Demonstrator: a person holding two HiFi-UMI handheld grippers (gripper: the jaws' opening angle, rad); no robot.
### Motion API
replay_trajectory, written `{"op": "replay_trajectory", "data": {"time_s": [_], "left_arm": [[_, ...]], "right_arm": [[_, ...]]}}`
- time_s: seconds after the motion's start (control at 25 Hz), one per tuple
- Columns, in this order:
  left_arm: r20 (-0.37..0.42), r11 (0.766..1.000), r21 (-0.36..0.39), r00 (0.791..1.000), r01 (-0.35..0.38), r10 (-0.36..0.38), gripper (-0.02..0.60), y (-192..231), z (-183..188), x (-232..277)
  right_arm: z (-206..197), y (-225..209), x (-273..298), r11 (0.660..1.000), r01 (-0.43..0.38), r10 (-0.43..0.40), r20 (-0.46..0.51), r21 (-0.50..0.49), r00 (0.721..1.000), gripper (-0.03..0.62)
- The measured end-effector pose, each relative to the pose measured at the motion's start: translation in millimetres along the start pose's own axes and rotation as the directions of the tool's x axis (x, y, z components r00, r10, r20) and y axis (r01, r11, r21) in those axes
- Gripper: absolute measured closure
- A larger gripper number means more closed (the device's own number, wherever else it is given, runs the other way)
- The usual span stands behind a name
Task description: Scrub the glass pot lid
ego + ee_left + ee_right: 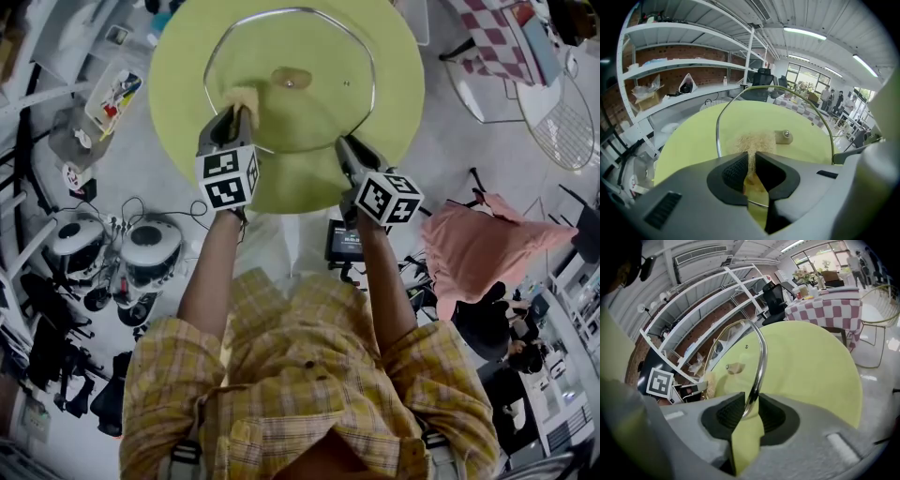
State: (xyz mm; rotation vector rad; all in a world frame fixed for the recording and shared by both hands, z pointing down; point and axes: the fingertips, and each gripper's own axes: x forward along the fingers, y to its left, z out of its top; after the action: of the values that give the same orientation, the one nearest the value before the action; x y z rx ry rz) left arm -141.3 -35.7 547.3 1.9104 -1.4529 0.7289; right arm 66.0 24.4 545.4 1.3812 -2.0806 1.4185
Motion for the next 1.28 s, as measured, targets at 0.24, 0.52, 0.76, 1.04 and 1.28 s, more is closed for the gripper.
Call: {"op": "replay_trajectory", "data": {"time_s": [0.24, 0.52, 0.76, 1.04, 1.28], "left_arm": [[0.000, 1.000, -0.014, 1.000, 0.013, -0.013, 0.529, -1, -1, 0], [-0.011, 1.000, -0.018, 1.000, 0.013, -0.013, 0.529, -2, -4, -1], [-0.037, 0.998, -0.050, 0.999, 0.037, -0.039, 0.529, -17, -12, -1], [-0.071, 0.995, -0.054, 0.993, 0.088, -0.092, 0.529, -51, -22, 6], [-0.074, 0.992, -0.067, 0.990, 0.111, -0.116, 0.529, -65, -23, 9]], "right_arm": [[0, -1, 0, 0.999, -0.035, 0.035, -0.006, 0.017, 0.999, 0.507], [1, -1, 0, 0.997, -0.061, 0.061, 0.001, 0.050, 0.998, 0.516], [2, -1, -1, 0.995, -0.079, 0.079, 0.003, 0.057, 0.997, 0.516], [1, -3, -1, 0.995, -0.082, 0.082, 0.005, 0.063, 0.997, 0.517], [1, -1, 0, 0.995, -0.083, 0.083, 0.006, 0.062, 0.997, 0.517]]}}
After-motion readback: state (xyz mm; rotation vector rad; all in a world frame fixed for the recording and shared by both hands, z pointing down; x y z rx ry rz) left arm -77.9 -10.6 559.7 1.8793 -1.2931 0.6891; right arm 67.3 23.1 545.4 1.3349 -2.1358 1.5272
